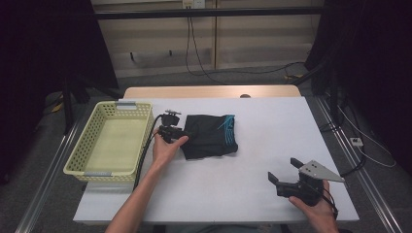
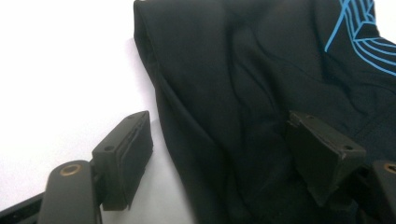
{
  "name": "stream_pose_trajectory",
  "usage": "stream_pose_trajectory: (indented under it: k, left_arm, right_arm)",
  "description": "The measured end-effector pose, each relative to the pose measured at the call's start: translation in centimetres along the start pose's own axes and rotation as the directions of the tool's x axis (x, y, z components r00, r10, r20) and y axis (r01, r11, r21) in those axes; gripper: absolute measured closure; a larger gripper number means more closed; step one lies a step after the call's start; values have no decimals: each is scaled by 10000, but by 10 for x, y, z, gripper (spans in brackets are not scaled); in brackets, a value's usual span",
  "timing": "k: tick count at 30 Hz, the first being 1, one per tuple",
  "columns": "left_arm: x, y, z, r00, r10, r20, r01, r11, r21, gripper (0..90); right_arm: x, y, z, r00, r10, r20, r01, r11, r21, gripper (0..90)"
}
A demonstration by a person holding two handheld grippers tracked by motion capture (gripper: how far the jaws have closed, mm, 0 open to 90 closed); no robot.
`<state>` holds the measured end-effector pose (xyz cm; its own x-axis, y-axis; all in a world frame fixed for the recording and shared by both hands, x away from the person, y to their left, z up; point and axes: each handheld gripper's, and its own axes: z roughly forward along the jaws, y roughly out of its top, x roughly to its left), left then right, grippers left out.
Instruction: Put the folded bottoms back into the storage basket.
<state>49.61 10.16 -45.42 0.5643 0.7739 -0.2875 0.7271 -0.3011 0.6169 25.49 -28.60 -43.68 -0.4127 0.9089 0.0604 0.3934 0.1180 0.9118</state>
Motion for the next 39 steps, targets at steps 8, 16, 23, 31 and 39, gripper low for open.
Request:
stream_pose_trajectory:
  k: [8,16,23,31,39]
  left_arm:
    - [-7,0,0,9999,-74,-77,76,9996,262,327]
    - [-17,0,2,9993,243,-276,-230,9988,436,379]
    - [-23,0,3,9992,382,-139,-373,9974,609,454]
    - [-29,-2,4,9989,433,179,-444,9967,673,573]
    - [-28,-6,4,9960,30,891,-67,9991,420,715]
  right_arm:
    - [0,0,1,10000,-61,7,61,10000,-3,52]
    - [0,1,4,10000,-13,-44,13,10000,68,52]
    - [0,1,4,10000,-28,13,28,10000,29,55]
    - [0,1,4,10000,-87,-15,87,10000,40,54]
    - [1,1,4,9999,-95,-46,95,10000,11,54]
